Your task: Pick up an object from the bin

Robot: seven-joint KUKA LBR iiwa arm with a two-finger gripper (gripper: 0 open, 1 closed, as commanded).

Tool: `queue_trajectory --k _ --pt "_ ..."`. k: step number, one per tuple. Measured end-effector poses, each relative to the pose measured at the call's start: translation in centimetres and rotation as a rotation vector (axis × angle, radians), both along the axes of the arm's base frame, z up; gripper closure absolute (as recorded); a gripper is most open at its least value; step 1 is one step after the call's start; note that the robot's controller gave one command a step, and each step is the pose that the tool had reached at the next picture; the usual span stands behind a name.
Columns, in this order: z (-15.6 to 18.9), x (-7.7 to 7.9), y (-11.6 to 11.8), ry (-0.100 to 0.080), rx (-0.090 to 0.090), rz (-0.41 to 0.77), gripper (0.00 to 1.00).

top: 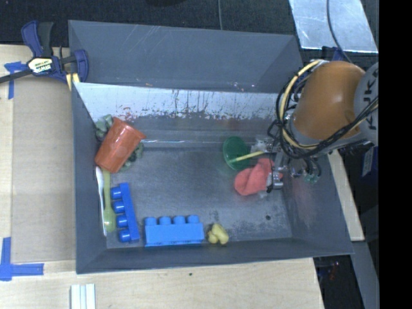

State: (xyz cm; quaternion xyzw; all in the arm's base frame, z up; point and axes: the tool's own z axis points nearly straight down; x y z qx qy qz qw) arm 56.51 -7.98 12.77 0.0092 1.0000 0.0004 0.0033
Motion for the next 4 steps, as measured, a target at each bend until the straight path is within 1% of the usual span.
queue_trajectory --k 1,2,3,4 --pt "-2.8 2.2 -1.1 -0.006 -0.004 0.151 0.0" --pt "-5.6 1.6 -3.8 -0.007 -0.005 0.131 1.0" --pt "-5.6 1.6 -3.8 -0.007 -0.005 0.131 1.0" --pt "0.4 2.6 -3.8 -0.003 -0.005 0.142 1.0"
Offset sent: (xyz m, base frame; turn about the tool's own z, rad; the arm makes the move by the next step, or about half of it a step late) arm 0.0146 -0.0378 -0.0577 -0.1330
